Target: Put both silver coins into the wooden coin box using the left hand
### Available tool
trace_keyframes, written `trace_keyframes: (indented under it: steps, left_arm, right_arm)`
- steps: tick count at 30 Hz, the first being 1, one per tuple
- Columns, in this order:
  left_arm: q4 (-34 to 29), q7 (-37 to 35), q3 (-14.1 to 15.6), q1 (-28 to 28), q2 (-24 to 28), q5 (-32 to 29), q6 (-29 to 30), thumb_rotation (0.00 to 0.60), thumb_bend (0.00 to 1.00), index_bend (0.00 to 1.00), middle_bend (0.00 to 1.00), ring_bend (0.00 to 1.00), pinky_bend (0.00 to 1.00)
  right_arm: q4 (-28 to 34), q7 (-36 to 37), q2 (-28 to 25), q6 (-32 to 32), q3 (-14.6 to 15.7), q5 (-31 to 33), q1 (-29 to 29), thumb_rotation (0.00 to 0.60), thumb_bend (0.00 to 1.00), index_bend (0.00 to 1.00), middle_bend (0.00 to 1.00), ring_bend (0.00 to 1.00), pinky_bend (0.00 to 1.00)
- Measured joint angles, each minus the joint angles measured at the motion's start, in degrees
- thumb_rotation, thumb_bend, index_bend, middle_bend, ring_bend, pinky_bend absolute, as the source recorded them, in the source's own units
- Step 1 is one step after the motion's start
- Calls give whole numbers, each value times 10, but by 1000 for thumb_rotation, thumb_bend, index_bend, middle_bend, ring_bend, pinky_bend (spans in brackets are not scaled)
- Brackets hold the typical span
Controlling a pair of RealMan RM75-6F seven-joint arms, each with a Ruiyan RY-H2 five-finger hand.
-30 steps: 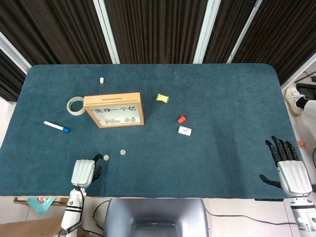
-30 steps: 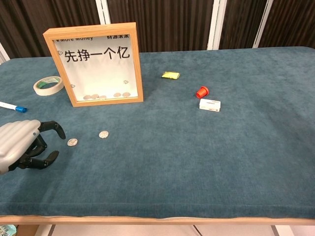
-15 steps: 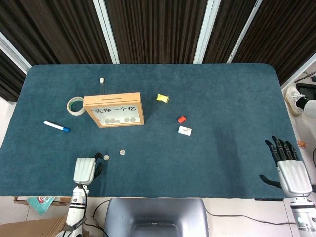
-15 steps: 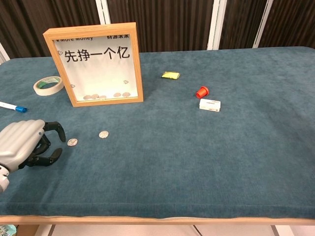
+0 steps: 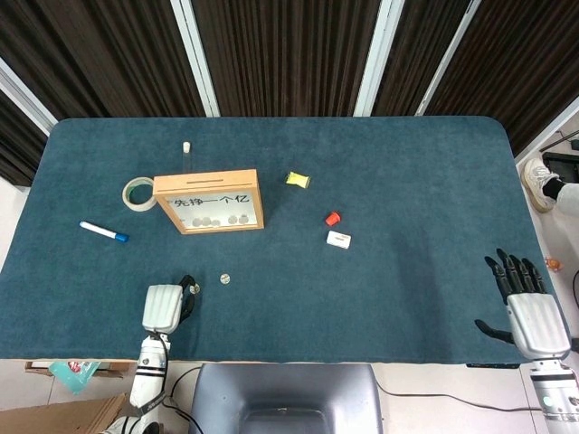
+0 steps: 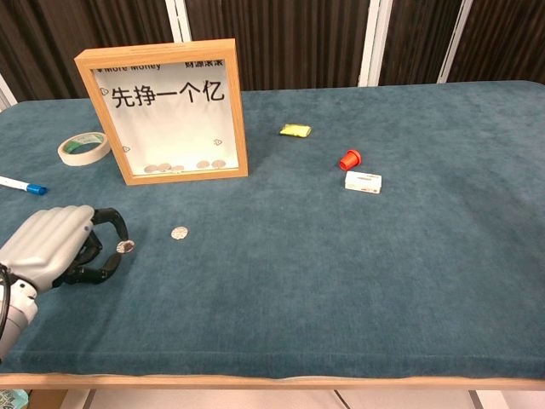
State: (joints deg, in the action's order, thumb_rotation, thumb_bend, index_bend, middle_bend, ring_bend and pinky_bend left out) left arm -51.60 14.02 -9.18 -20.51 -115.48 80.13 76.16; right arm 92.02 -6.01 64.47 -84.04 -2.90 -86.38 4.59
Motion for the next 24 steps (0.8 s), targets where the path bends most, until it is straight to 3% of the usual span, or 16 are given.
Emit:
trace_keyframes:
  steps: [24]
  left_arm:
    - [-24,19,5,-3,13,-15,-10,600,394,442,1000,1000,1000]
  right_arm:
    - [2,0,1,-4,-1,0,-2,600,170,0,0,0,0]
